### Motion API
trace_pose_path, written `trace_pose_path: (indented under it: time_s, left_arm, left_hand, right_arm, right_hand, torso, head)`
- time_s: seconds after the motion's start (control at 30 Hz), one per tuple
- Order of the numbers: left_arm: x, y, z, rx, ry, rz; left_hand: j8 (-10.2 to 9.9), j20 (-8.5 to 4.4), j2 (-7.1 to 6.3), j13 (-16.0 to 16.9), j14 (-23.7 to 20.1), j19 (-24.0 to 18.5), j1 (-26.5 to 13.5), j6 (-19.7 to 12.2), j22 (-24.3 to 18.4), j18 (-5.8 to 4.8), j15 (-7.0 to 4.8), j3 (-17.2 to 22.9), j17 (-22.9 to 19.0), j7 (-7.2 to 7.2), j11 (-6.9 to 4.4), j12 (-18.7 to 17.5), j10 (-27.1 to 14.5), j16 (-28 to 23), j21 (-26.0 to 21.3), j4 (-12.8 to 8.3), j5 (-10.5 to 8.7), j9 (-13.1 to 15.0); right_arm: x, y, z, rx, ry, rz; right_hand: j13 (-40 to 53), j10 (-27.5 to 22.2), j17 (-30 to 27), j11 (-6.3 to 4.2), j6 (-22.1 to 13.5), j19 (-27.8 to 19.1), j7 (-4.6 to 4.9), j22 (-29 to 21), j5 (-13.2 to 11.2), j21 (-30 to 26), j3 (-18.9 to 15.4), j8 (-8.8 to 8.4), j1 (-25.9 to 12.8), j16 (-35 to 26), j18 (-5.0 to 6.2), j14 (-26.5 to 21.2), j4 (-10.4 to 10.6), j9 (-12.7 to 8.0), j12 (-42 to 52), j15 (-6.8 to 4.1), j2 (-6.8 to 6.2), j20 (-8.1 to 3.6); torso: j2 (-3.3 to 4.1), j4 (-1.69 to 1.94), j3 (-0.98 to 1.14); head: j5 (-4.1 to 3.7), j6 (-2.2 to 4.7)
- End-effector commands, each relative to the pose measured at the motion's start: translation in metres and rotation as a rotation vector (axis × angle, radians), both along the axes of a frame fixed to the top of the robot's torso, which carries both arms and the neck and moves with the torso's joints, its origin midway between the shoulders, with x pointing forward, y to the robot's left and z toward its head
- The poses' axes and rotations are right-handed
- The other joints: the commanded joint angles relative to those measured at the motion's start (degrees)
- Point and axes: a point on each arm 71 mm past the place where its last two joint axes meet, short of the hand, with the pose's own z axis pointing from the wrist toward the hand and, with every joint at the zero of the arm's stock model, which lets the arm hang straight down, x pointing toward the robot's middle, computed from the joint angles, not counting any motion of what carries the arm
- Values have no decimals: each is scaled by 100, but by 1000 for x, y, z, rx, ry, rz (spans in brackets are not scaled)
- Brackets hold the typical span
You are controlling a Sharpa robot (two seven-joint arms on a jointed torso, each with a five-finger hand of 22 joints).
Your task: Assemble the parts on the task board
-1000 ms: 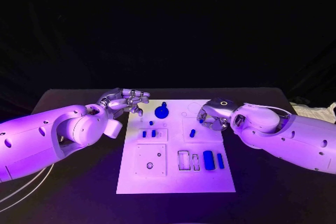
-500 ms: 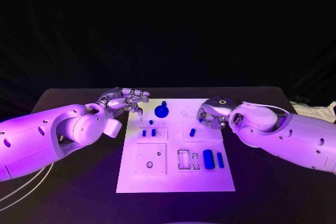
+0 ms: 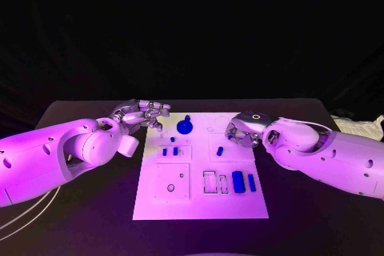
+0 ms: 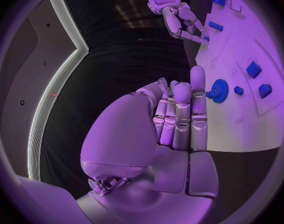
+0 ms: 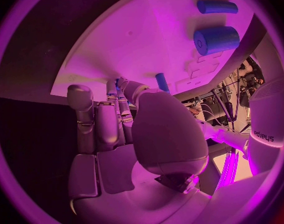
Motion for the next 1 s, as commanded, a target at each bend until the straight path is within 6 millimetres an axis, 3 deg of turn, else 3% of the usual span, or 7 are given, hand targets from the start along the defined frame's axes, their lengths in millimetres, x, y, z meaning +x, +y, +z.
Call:
trace_pose_path:
  time_s: [0.03, 0.63, 0.8, 1.0]
  left_arm:
    - [-1, -2, 1, -2, -11, -20]
    - [0, -1, 1, 4, -16, -20]
    - [0, -2, 1, 4, -14, -22]
    - [0, -4, 1, 1, -13, -31]
  left_hand:
    - [22, 36, -2, 10, -45, 8, -63, -24, -8, 107, 9, -22, -9, -3, 10, 32, -31, -24, -29, -13, 9, -6]
    - [23, 37, -1, 10, -49, 8, -62, -24, -8, 107, 9, -21, -16, -3, 10, 33, -32, -29, -29, -14, 9, -6]
    - [23, 37, -1, 10, -49, 8, -62, -24, -8, 107, 9, -21, -16, -3, 10, 33, -32, -29, -29, -14, 9, -6]
    - [26, 38, 4, 12, -57, 4, -61, -25, -12, 108, 10, -23, -22, -2, 11, 39, -38, -33, -36, -17, 9, -5]
  right_arm:
    - [0, -3, 3, 39, -10, -21]
    - [-5, -10, 16, 135, 22, -40]
    - [-16, 0, 23, 179, 36, -12]
    - [-32, 25, 30, 224, 40, 45]
  right_hand:
    - [0, 22, 12, 25, 10, 29, 29, 16, 4, 42, 4, -3, -8, 24, -90, 299, -44, 7, -41, -10, 43, -5]
    - [-9, -14, 28, 55, -38, 35, 62, 35, 6, 61, -12, -40, -17, 44, -95, 297, -70, 7, -105, 5, 43, 2]
    - [-9, -14, 36, 64, -42, 41, 72, 52, 10, 72, -16, -45, -19, 53, -99, 297, -74, 8, -113, 11, 45, 7]
    - [-10, -24, 41, 83, -61, 41, 94, 55, 15, 78, -11, -60, -4, 60, -99, 294, -96, 8, -137, 24, 60, 17]
  torso:
    - [1, 2, 0]
    - [2, 4, -2]
    - [-2, -4, -1]
    - [-4, 3, 2]
  head:
    - [4, 4]
    - [15, -8]
    - [40, -10]
    - [81, -12]
